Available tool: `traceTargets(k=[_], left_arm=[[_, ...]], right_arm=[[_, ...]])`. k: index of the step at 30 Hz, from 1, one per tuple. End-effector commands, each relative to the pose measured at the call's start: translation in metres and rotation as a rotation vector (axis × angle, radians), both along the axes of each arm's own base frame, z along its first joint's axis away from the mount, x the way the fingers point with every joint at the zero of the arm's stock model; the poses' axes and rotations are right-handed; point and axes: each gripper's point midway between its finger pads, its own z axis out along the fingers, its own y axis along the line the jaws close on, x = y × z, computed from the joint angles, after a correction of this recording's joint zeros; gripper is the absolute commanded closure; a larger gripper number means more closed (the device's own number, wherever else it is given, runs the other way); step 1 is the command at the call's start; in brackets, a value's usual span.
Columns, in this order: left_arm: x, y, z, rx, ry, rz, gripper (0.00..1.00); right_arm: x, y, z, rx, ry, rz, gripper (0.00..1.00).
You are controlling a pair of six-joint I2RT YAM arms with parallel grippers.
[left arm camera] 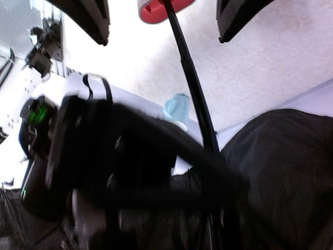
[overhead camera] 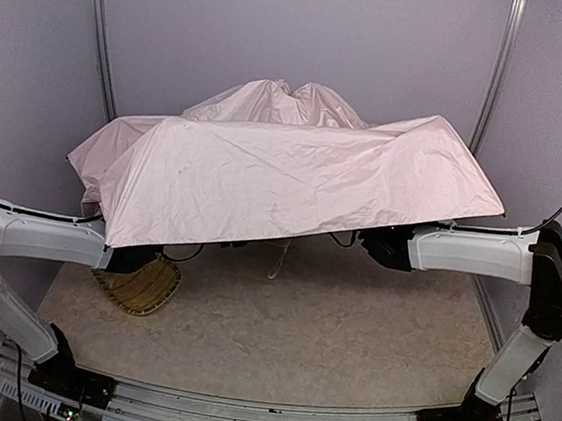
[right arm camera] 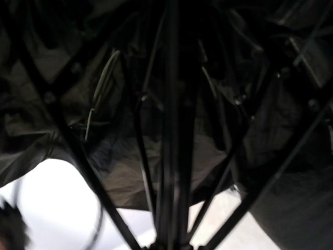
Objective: Put away the umbrella
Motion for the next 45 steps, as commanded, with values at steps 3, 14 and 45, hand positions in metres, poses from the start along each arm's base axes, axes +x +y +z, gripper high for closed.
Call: traceTargets(k=[3,14,45], left_arm=[[-0.003,-0.009,-0.017,0.001,0.018,-0.106,0.28],[0.021,-0.015,-0.042,0.047,0.087,-0.076,0.35],[0.006,0.029,0.094,-0.239,-0.167,0.053,1.0]], right_arm=[[-0.021,-0.013,0.056,0.153,-0.128,0.015,1.0],[-0.044,-0.011,0.06,0.171,-0.157,0.103,1.0],[-0.033,-0.001,-0.103,-0.264,0.124,0.012,1.0]])
